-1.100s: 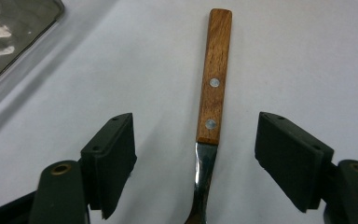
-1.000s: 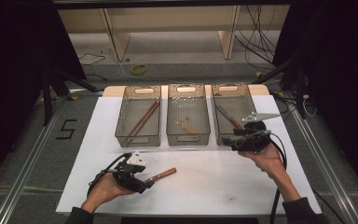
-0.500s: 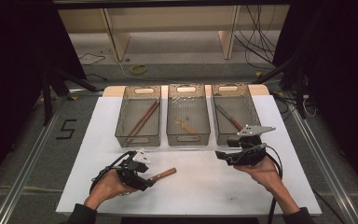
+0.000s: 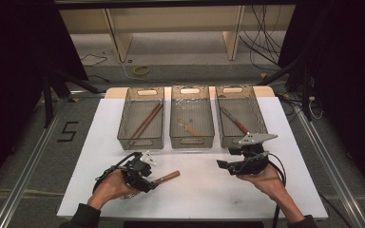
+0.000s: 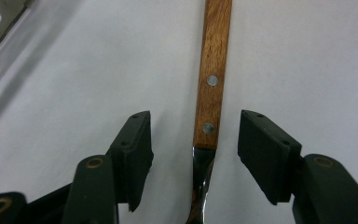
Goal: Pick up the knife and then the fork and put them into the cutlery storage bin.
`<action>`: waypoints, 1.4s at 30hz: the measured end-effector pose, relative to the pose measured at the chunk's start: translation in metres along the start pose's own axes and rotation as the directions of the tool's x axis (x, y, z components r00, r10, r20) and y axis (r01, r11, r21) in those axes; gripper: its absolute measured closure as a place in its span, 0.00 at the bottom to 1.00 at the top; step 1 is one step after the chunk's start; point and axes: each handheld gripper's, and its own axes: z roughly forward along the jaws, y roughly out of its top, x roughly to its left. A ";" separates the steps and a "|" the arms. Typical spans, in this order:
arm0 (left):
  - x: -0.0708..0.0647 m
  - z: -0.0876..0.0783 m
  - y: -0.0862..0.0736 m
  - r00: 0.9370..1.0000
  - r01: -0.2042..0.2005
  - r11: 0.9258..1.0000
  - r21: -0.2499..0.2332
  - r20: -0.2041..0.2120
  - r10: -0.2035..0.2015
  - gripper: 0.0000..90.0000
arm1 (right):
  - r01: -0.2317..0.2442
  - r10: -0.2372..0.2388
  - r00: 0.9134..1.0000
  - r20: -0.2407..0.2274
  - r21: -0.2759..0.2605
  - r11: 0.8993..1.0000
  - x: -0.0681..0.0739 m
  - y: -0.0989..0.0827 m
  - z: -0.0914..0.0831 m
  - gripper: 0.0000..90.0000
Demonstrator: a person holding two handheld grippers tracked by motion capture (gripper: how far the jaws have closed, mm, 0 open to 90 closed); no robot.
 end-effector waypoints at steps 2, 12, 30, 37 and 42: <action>0.000 0.000 0.000 1.000 -0.007 1.000 0.010 0.002 0.007 0.50 | 0.003 -0.003 1.000 -0.005 0.003 1.000 0.001 -0.001 0.000 0.34; 0.001 0.003 0.001 1.000 -0.020 0.999 0.050 0.012 0.019 0.56 | 0.001 0.000 1.000 -0.012 0.022 1.000 0.003 -0.007 0.002 0.34; -0.004 0.010 0.009 0.998 -0.056 0.996 0.074 0.030 0.054 0.76 | 0.000 0.001 1.000 -0.023 0.046 0.999 0.003 -0.009 0.007 0.34; -0.006 0.010 0.011 0.996 -0.094 0.992 0.088 0.009 0.093 0.84 | 0.003 -0.002 1.000 -0.026 0.046 0.999 0.003 -0.009 0.008 0.34; -0.010 0.009 0.012 0.991 -0.131 0.987 0.093 0.014 0.130 0.85 | 0.000 0.001 1.000 -0.028 0.047 0.999 0.003 -0.010 0.008 0.34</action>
